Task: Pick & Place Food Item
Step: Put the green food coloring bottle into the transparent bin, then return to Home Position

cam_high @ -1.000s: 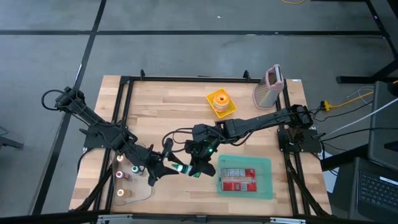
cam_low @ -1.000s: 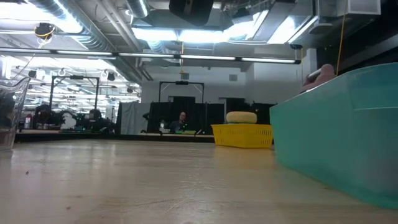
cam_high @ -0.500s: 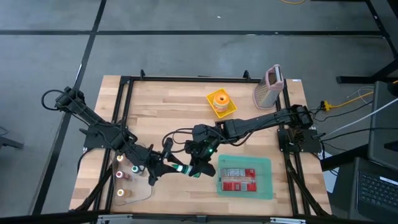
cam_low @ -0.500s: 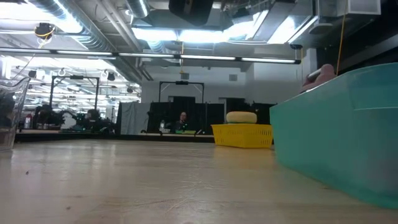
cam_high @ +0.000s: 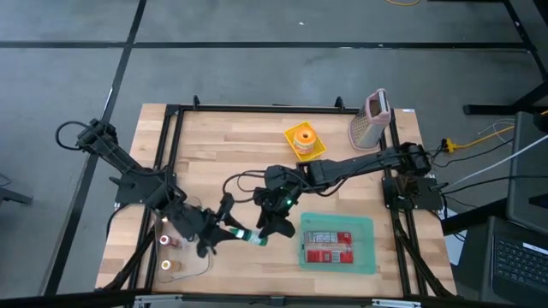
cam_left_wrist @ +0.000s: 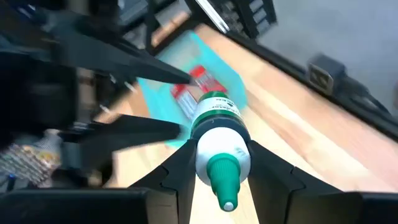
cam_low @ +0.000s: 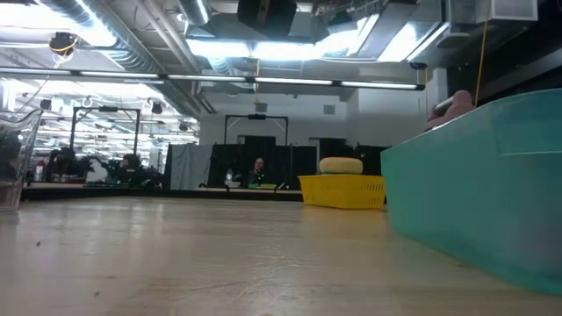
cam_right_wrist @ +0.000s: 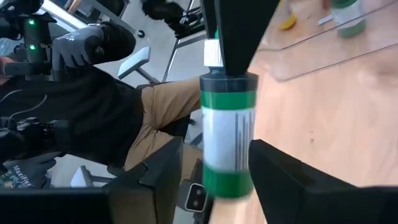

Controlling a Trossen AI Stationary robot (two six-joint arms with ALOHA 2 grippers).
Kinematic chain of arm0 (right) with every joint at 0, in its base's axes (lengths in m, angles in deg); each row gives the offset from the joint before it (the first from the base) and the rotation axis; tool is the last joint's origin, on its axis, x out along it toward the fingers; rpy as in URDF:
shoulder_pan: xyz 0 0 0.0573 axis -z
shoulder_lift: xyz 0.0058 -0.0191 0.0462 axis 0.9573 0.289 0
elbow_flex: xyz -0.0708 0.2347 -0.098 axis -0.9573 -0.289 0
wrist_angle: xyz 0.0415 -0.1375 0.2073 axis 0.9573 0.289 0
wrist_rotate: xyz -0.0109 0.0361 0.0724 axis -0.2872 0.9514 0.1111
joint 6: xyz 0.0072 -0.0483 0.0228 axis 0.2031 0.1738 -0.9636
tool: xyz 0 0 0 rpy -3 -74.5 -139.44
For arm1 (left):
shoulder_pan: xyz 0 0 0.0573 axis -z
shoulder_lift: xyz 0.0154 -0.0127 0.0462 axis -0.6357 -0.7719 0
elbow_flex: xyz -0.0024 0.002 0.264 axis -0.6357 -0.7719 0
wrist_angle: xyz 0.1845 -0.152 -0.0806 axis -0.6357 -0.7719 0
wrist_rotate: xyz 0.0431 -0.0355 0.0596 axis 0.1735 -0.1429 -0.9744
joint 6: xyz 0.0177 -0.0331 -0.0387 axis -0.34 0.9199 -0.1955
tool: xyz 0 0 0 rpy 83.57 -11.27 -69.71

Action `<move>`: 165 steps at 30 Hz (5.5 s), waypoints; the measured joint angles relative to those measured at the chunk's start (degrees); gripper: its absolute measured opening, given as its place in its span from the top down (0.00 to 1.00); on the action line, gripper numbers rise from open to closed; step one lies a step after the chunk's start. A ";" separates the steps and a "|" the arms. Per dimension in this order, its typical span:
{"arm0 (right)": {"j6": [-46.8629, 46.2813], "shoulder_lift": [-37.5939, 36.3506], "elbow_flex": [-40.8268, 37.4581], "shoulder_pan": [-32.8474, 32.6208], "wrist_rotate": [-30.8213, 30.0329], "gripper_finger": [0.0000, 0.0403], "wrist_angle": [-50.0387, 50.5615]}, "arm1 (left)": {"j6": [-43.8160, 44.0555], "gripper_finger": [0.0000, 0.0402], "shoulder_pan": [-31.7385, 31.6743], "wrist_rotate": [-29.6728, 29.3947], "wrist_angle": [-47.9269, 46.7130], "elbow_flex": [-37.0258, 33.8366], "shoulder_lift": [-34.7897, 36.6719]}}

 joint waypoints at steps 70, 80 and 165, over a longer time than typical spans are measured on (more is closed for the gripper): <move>8.52 -1.78 0.04 -0.64 -6.54 0.45 -0.73 | 63.48 0.71 20.48 15.10 -51.58 20.92 -24.11; 8.59 -1.76 0.04 -1.29 -7.40 0.45 -1.17 | 62.52 0.71 18.72 16.20 -51.56 20.91 -24.11; 12.43 -1.76 0.02 -2.71 -8.85 0.45 -3.51 | 48.27 0.54 18.17 -17.06 -49.85 31.31 -21.46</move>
